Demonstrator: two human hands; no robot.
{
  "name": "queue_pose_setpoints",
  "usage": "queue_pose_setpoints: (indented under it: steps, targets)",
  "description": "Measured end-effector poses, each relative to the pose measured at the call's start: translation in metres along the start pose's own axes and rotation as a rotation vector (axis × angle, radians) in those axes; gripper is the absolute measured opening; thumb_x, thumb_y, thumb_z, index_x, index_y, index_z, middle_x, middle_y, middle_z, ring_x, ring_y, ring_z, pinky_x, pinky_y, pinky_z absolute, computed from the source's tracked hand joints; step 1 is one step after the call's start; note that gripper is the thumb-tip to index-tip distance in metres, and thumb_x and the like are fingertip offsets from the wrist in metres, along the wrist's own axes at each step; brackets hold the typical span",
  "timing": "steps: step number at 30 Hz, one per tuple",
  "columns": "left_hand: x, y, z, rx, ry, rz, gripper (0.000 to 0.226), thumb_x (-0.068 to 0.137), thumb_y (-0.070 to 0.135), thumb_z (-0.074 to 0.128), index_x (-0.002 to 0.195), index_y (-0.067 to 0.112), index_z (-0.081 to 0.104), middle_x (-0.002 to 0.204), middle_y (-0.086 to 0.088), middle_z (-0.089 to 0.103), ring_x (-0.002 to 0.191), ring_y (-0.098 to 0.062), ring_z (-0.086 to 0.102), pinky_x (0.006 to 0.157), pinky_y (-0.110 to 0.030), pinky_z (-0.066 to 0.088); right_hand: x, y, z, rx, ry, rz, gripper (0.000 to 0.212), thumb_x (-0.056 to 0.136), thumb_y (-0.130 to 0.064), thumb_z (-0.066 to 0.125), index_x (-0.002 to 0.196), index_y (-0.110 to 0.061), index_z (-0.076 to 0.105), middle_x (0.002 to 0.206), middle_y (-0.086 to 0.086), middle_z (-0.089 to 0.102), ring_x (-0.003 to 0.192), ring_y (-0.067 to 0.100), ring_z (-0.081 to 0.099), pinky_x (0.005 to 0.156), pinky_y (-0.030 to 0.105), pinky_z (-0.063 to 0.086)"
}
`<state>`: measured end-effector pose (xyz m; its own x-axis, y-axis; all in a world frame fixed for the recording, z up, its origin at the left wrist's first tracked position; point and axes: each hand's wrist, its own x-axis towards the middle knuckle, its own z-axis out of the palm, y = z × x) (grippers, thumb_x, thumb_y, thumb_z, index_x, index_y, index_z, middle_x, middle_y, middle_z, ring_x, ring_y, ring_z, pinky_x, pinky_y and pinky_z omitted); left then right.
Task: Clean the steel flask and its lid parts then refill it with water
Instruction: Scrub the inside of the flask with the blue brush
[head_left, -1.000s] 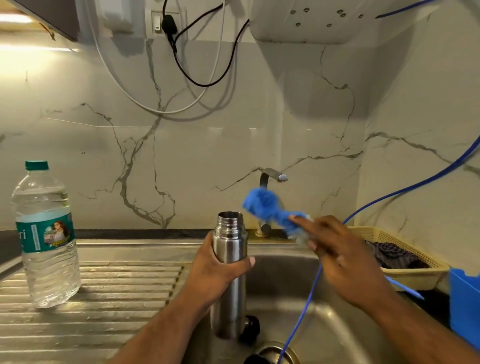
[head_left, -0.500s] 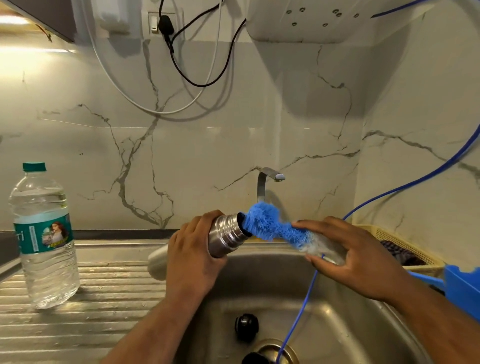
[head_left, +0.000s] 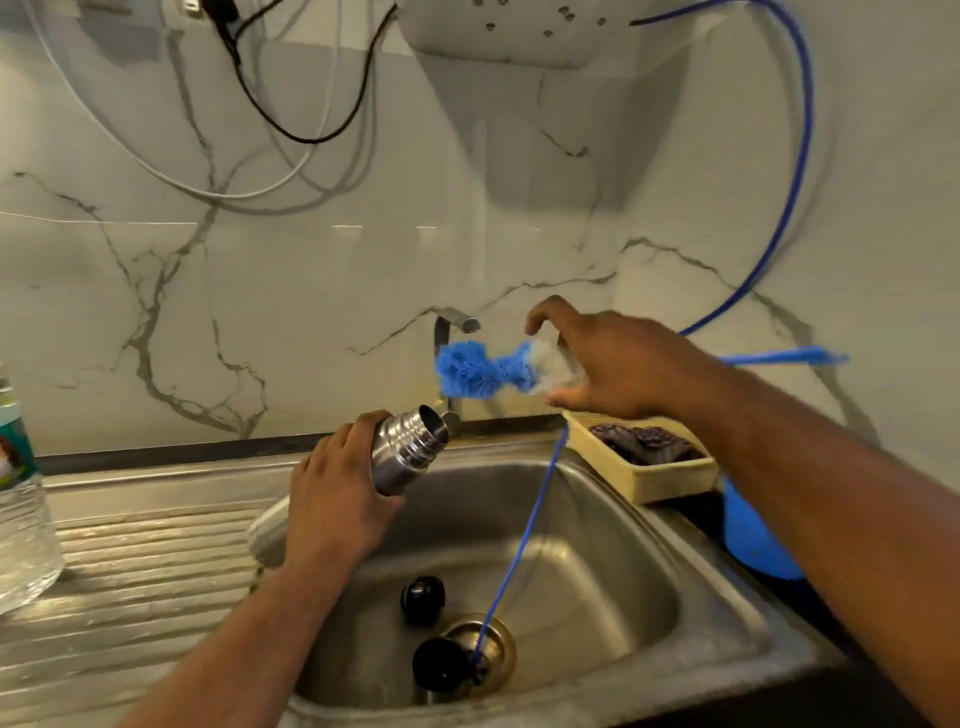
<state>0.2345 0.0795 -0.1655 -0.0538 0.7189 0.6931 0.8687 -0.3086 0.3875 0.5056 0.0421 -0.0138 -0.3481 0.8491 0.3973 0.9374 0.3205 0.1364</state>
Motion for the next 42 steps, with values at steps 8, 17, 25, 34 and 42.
queue_pose_setpoints:
  steps: [8,17,25,34,42]
  targets:
    - [-0.020,0.047,0.017,0.016,-0.144,0.043,0.076,0.066,0.036,0.087,0.131,0.030,0.049,0.119,-0.001,0.066,0.106,-0.029,0.064,0.086,-0.048,0.051,-0.051,0.088,-0.096,-0.599,-0.344,0.097,0.055,0.079,-0.049,0.077,0.130,-0.046,0.055,0.122,-0.013,0.060,0.115,0.016,0.058,0.085,0.035,0.046]
    - [-0.030,0.117,0.044,-0.015,-0.244,0.121,0.073,0.069,0.036,0.081,0.132,0.030,0.045,0.122,0.001,0.062,0.112,-0.028,0.060,0.093,-0.048,0.045,-0.086,0.128,-0.079,-0.882,-0.531,0.015,0.052,0.087,-0.038,0.075,0.132,-0.051,0.054,0.129,-0.011,0.059,0.130,0.015,0.046,0.110,0.053,0.024]
    - [-0.046,0.099,0.056,-0.126,-0.339,0.061,0.076,0.067,0.038,0.084,0.130,0.044,0.042,0.114,0.016,0.062,0.106,-0.014,0.060,0.102,-0.048,0.037,-0.081,0.135,0.007,-0.783,-0.589,-0.045,0.030,0.086,-0.029,0.075,0.112,-0.031,0.060,0.107,-0.005,0.066,0.113,0.021,0.058,0.111,0.053,0.025]
    - [-0.038,0.093,0.058,-0.230,-0.350,0.016,0.075,0.067,0.037,0.087,0.127,0.046,0.043,0.104,0.022,0.058,0.096,-0.007,0.055,0.103,-0.048,0.036,-0.063,0.135,-0.003,-0.742,-0.684,0.008,0.037,0.087,-0.026,0.076,0.120,-0.030,0.060,0.116,-0.006,0.065,0.120,0.017,0.055,0.116,0.058,0.015]
    - [-0.038,0.089,0.056,-0.275,-0.342,-0.013,0.072,0.065,0.038,0.087,0.124,0.045,0.045,0.099,0.021,0.060,0.091,-0.009,0.056,0.096,-0.044,0.038,-0.054,0.132,-0.048,-0.767,-0.718,0.131,0.051,0.087,-0.034,0.077,0.132,-0.030,0.054,0.134,-0.004,0.059,0.131,0.019,0.049,0.117,0.056,0.016]
